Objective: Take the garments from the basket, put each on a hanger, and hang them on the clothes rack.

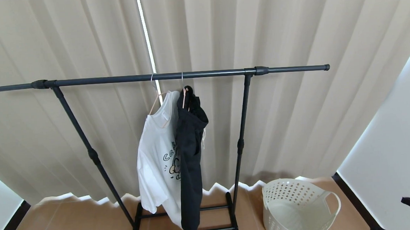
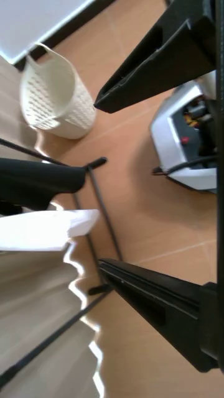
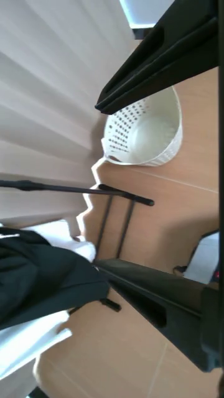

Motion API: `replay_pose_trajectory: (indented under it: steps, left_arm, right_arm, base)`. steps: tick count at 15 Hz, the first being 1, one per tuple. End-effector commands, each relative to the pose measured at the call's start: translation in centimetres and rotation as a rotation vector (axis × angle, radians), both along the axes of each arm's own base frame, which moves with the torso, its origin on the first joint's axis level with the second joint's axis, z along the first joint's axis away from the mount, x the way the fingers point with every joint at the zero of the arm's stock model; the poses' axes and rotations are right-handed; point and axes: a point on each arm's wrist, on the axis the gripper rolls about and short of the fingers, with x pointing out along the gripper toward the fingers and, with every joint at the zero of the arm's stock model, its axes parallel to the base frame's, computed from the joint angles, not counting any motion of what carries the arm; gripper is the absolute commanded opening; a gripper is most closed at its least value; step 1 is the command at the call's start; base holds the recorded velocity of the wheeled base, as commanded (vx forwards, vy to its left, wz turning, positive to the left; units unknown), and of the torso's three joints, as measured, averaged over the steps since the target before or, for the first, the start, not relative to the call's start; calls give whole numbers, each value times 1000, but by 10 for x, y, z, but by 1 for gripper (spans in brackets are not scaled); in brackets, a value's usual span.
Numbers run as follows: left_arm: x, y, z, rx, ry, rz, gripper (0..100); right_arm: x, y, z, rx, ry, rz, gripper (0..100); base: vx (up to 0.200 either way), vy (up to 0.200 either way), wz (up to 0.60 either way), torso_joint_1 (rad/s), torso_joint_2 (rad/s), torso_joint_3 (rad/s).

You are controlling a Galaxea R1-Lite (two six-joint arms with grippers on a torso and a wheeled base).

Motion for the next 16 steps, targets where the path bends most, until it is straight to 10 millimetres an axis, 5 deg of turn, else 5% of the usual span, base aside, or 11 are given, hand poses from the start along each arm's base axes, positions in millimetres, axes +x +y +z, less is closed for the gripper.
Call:
replay_pose_trajectory:
  steps: [1,6,10,16]
  left_arm:
    - [-15,7,-6,-30,-87,90,100]
    - [-37,12,-8,-44,-355,248,100]
    - [-37,11,-8,-38,-349,292,100]
    - [-41,9,-9,-51,-400,422,100]
  right_arm:
    - [-33,-11,-29,-2,-92,-40,100]
    - [-63,-21,-46,-16,-153,-198,100]
    - [-75,-18,-48,-8,-294,-410,100]
    - [-80,-18,-49,33,-358,-327,100]
  base:
    - [0,0,0,0,0,0]
    - [0,0,0,0,0,0]
    - [0,0,0,0,0,0]
    - [0,0,0,0,0,0]
